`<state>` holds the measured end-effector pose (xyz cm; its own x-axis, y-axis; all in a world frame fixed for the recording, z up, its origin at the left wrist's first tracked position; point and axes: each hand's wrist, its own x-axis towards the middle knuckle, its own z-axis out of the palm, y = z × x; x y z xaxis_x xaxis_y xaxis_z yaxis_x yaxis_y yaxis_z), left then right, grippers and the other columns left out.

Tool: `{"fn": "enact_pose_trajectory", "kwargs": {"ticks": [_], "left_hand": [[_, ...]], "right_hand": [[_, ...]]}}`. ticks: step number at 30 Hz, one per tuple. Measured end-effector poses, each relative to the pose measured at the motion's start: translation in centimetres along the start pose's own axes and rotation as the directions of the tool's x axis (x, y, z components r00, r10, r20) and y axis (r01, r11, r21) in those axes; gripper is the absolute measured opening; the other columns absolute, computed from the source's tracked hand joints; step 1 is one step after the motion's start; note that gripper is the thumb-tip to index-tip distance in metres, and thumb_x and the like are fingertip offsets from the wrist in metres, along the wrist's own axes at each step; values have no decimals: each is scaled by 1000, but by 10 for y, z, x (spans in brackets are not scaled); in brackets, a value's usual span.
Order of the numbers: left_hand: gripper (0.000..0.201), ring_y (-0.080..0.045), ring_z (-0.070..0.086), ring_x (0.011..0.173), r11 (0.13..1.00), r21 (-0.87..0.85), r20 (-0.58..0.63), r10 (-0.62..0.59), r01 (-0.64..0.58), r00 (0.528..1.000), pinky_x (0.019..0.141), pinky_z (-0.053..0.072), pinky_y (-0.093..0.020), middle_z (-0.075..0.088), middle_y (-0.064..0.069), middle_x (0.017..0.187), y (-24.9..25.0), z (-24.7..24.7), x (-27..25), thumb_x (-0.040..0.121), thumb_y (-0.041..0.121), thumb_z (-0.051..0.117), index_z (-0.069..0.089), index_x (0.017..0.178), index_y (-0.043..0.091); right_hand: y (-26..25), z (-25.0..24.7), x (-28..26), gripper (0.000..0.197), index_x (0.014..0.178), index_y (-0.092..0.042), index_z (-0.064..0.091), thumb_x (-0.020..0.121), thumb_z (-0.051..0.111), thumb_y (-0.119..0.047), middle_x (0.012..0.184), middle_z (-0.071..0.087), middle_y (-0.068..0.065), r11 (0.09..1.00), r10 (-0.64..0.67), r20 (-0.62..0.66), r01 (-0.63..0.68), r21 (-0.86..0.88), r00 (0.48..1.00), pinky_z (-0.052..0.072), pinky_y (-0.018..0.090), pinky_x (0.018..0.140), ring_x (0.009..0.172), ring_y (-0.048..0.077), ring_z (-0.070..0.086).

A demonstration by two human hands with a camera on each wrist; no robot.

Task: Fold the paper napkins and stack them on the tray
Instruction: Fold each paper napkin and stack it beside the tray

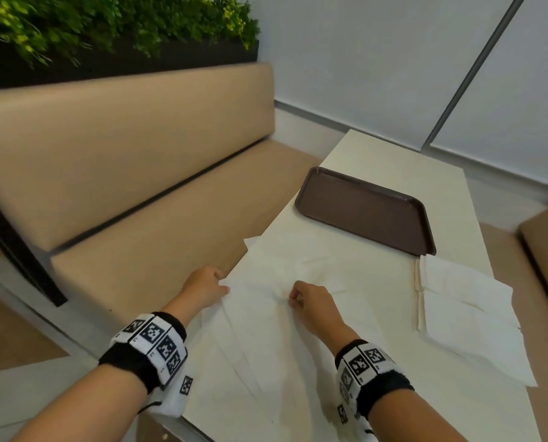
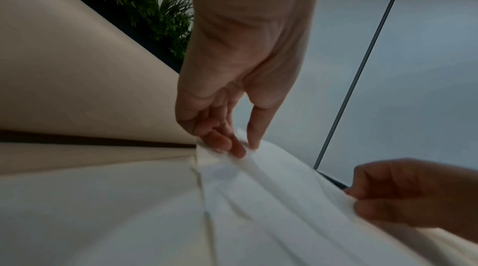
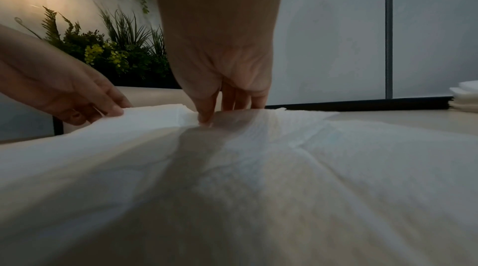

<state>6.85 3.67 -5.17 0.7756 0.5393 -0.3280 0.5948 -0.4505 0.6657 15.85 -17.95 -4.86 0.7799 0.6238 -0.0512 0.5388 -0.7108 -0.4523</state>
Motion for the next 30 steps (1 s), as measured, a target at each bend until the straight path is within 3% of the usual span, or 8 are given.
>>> {"fn": "enact_pose_trajectory", "kwargs": {"ticks": [5, 10, 14, 18, 22, 24, 27, 30], "left_hand": [[19, -21, 53, 91, 1000, 18, -33, -8, 9, 999, 75, 40, -26, 57, -4, 98, -4, 2, 2, 83, 18, 70, 54, 92, 13], [19, -21, 52, 83, 995, -50, -94, 78, -83, 993, 71, 40, -26, 54, 0, 83, 0, 0, -3, 80, 8, 71, 58, 93, 11], [9, -10, 51, 66, 956, -12, -65, 291, -293, 954, 54, 35, -16, 53, 11, 67, 25, -6, -20, 86, 12, 65, 64, 79, 17], [14, 1, 46, 54, 816, -23, 19, 578, -577, 816, 53, 32, -14, 53, 14, 61, 83, -29, -57, 94, 16, 50, 58, 83, 12], [21, -14, 43, 68, 708, -173, 208, 706, -685, 677, 64, 36, -28, 51, 1, 77, 144, -60, -97, 88, 34, 42, 51, 88, 14], [18, -12, 45, 67, 671, -339, 236, 739, -660, 631, 62, 39, -24, 49, 3, 74, 168, -72, -111, 90, 29, 43, 48, 86, 12], [18, -6, 51, 58, 657, -497, 202, 722, -566, 661, 53, 45, -16, 53, 8, 66, 193, -85, -120, 98, 16, 44, 50, 81, 17], [19, -8, 50, 50, 627, -640, 150, 668, -444, 729, 42, 40, -16, 55, 4, 63, 199, -84, -115, 95, 16, 47, 53, 78, 18]], "right_hand": [[-2, -1, -1, 12, 85, -11, 61, 87, 51, -3, 67, 45, -17, 1000, 24, 16, -24, 14, 1000, 38, 25, 63, 73, 17, 50], [-5, -2, -2, 14, 93, -7, 63, 88, 51, -4, 70, 50, -10, 999, 45, 8, -45, 15, 999, 39, 27, 64, 77, 18, 50], [-5, -14, -7, 42, 123, -17, 51, 87, 65, -33, 120, 51, 2, 995, 95, 84, -97, 15, 992, 40, 33, 92, 112, 21, 47], [-2, -48, -23, 91, 143, -28, 27, 71, 74, -56, 150, 26, -7, 964, 163, -90, -139, 226, 983, 28, 41, 112, 139, 17, 24], [3, -81, -51, 115, 146, -38, 11, 58, 82, -57, 154, 20, -7, 764, 209, -142, -71, 641, 968, 30, 33, 109, 140, 15, 23], [2, -92, -65, 116, 142, -51, 8, 52, 81, -62, 153, 26, -8, 671, 183, -94, -55, 740, 979, 31, 28, 101, 137, 15, 30], [1, -105, -79, 102, 129, -67, 22, 47, 83, -64, 145, 44, -7, 540, 118, -106, 26, 841, 987, 37, 32, 100, 131, 12, 44], [2, -121, -91, 104, 138, -42, 24, 56, 87, -46, 119, 68, 4, 369, 114, -173, 120, 922, 978, 50, 37, 93, 113, 21, 63]]}}
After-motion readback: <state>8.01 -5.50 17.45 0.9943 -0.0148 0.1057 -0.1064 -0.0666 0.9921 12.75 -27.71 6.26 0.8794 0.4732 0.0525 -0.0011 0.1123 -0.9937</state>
